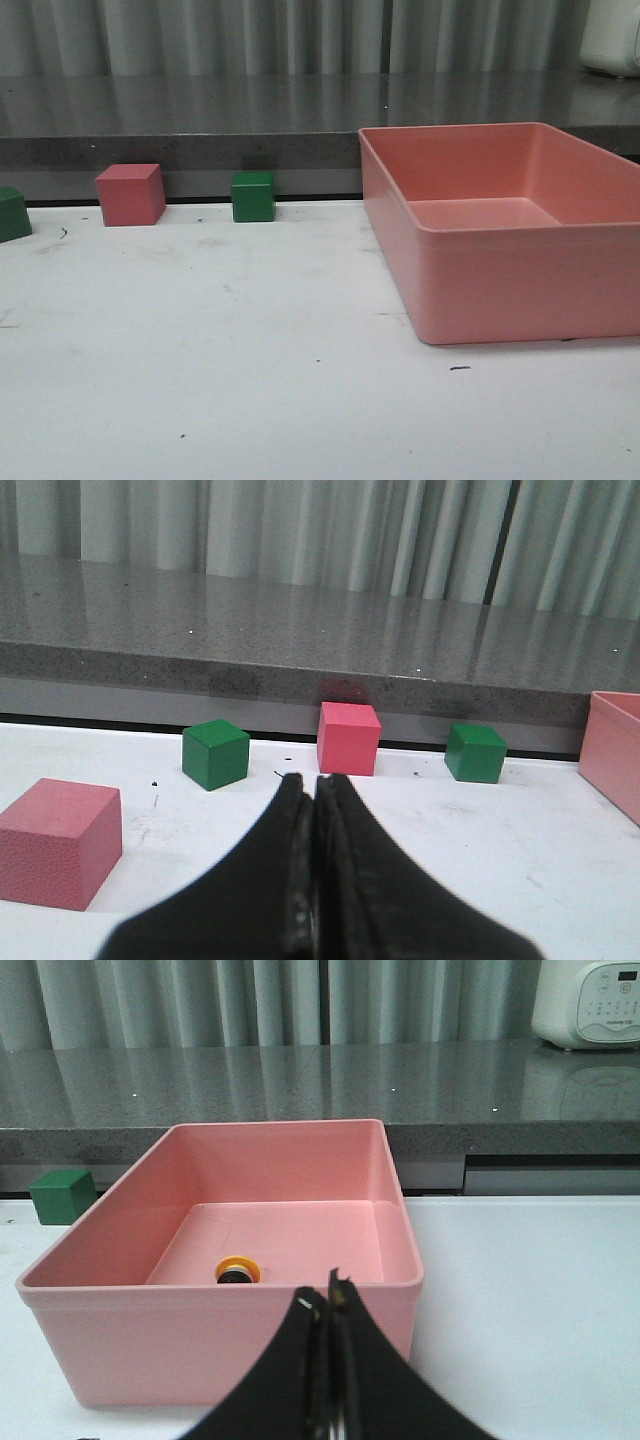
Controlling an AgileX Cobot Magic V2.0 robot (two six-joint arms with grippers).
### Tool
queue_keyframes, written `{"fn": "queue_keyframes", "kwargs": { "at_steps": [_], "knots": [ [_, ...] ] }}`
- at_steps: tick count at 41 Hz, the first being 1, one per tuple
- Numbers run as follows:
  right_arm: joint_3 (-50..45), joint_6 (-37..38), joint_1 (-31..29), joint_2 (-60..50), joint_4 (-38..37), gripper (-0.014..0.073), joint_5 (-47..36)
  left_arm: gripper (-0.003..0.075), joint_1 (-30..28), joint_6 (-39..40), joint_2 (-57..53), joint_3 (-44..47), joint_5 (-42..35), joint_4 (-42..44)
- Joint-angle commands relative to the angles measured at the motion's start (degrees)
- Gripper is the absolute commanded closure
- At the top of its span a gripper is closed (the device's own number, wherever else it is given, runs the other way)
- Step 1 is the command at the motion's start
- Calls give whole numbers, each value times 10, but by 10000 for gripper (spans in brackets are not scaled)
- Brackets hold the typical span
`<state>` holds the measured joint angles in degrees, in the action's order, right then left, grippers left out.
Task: Place and stand button with both arms
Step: 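Move the right gripper over the pink bin toward the yellow button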
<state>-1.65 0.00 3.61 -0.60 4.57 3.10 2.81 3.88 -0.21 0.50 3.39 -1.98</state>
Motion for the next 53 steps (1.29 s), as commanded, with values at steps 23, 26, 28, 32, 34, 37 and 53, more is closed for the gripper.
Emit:
{"fn": "queue_keyframes", "kwargs": {
  "at_steps": [23, 26, 28, 32, 34, 37, 53],
  "knots": [
    [3, -3, -3, -11, -5, 660, -48, 740, 1, 4, -12, 8, -47, -2],
    [3, -3, -3, -11, -5, 660, -48, 740, 1, 4, -12, 8, -47, -2],
    [3, -3, -3, -11, -5, 660, -48, 740, 1, 4, -12, 8, -47, -2],
    [3, -3, -3, -11, -5, 660, -49, 740, 1, 4, -12, 8, -53, -2],
    [3, -3, -3, -11, -5, 660, -49, 740, 1, 4, -12, 8, -62, -2],
    [4, -3, -3, -11, -5, 660, -60, 740, 1, 4, -12, 5, -84, -2],
    [219, -3, -3, 32, -9, 660, 73, 740, 1, 4, 12, -218, 26, -11]
  ]
}}
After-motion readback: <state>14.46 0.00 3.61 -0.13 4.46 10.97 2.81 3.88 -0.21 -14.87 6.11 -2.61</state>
